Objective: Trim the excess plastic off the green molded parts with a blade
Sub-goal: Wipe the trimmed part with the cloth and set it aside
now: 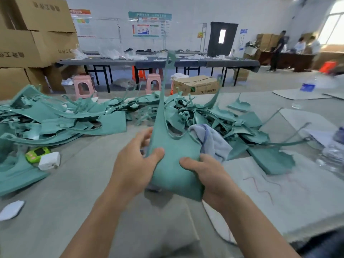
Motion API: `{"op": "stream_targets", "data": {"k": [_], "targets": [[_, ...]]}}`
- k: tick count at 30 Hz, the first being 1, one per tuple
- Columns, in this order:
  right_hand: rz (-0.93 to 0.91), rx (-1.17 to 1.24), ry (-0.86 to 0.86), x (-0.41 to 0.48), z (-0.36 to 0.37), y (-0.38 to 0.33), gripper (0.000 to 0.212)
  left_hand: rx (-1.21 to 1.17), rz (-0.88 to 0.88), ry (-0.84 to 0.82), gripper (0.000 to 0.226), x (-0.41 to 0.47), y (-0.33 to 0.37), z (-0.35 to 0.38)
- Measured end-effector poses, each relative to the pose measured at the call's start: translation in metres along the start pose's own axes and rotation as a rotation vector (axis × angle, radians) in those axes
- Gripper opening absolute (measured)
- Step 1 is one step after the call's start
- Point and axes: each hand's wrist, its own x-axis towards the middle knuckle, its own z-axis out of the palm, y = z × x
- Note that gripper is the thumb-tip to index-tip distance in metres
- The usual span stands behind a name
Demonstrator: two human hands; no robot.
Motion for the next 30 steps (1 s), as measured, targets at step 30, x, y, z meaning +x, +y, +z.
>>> {"op": "stream_targets", "data": {"k": [30], "targets": [[-0.14,1.242,1.545,-0.558,-0.333,0.242,0.031,-0.16,-0.441,-1.936,0.061,-0.492,0.148,0.367]]}}
